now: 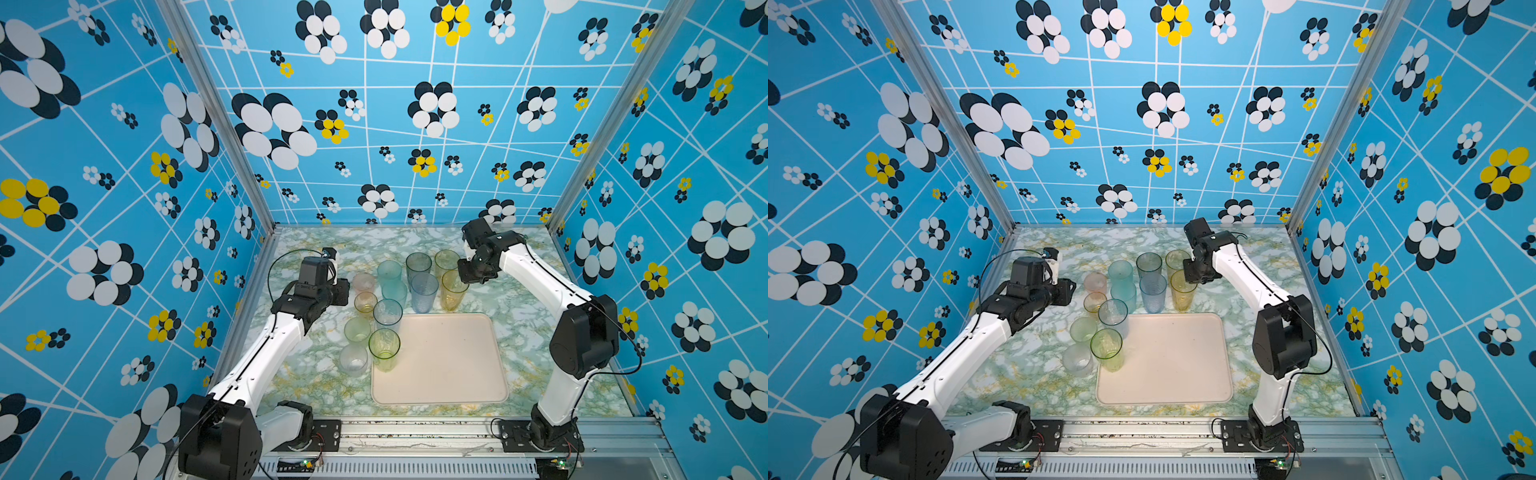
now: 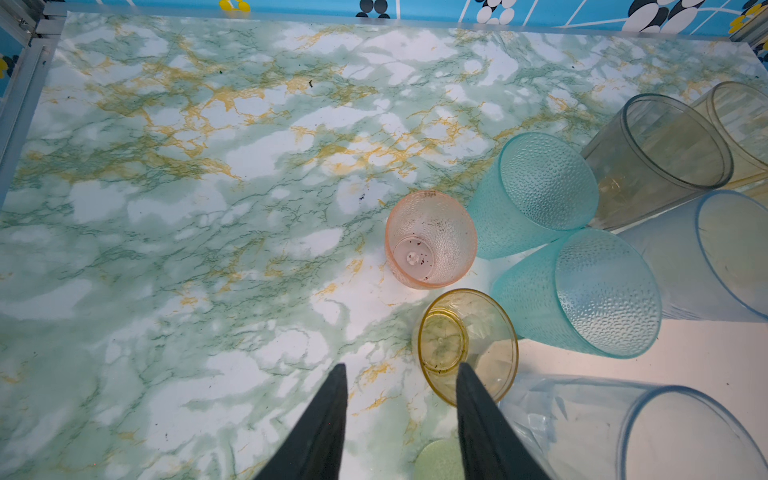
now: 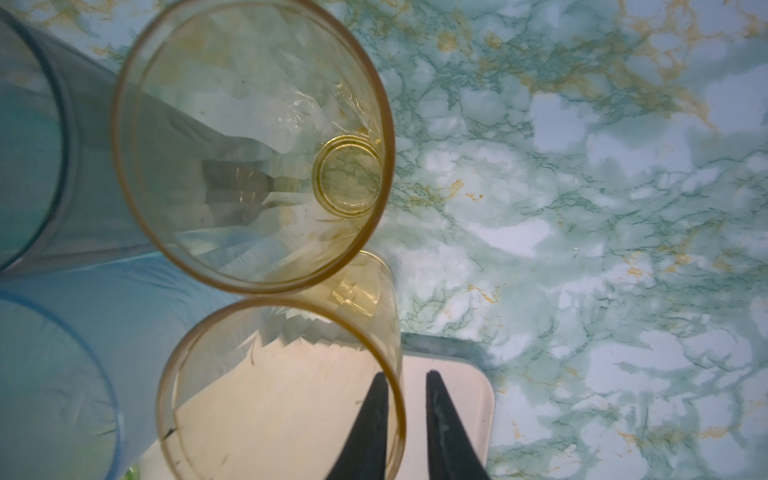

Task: Place the glasses into the tray
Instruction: 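Move the right gripper back over the yellow cups, then lower the right gripper onto the yellow cup rim and close it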

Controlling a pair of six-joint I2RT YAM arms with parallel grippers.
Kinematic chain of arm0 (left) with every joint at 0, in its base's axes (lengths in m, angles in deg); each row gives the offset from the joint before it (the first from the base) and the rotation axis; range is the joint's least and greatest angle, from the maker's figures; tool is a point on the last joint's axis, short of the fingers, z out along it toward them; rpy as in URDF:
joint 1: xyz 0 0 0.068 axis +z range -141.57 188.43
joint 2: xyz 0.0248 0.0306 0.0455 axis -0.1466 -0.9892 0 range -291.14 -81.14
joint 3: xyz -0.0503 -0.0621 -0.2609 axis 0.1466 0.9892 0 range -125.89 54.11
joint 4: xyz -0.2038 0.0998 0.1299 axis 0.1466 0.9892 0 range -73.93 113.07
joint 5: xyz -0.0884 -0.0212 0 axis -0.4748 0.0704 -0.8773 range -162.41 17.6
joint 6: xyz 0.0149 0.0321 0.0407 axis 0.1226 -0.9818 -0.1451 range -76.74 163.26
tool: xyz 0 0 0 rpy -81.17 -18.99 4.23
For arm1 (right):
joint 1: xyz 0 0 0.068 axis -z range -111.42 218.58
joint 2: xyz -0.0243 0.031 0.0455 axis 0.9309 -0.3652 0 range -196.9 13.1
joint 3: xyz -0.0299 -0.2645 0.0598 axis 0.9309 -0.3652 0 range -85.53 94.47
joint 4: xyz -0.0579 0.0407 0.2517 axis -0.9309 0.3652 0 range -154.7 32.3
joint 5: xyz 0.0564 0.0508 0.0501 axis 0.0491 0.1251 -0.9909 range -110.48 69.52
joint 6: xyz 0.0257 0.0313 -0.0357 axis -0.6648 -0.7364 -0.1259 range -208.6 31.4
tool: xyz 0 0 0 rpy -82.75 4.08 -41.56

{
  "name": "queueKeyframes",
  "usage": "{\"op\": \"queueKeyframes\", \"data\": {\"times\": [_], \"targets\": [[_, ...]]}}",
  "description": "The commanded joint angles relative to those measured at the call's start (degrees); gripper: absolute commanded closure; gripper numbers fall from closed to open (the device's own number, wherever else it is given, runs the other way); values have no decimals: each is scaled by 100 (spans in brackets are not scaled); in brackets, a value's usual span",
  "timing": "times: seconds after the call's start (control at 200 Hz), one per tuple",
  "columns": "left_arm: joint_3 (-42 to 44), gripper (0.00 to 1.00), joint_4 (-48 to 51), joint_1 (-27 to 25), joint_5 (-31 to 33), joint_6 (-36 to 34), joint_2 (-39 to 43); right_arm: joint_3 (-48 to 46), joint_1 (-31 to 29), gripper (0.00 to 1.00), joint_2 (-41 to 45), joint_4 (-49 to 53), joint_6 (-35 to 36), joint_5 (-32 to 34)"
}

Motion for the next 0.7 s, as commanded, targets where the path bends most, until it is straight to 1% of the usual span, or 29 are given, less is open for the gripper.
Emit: {"op": "queueKeyframes", "data": {"times": [0.0, 0.405, 0.525, 0.695], "targets": [[4, 56, -113, 64, -81, -82, -53, 165, 47, 80, -67, 221, 78, -97], [22, 56, -149, 88, -94, -73, -103, 130, 57, 87, -103, 256, 104, -195], [22, 56, -148, 92, -94, -73, -105, 112, 59, 92, -98, 286, 128, -234], [22, 56, -135, 96, -100, -73, -97, 26, 57, 96, 2, 309, 181, -244]]}}
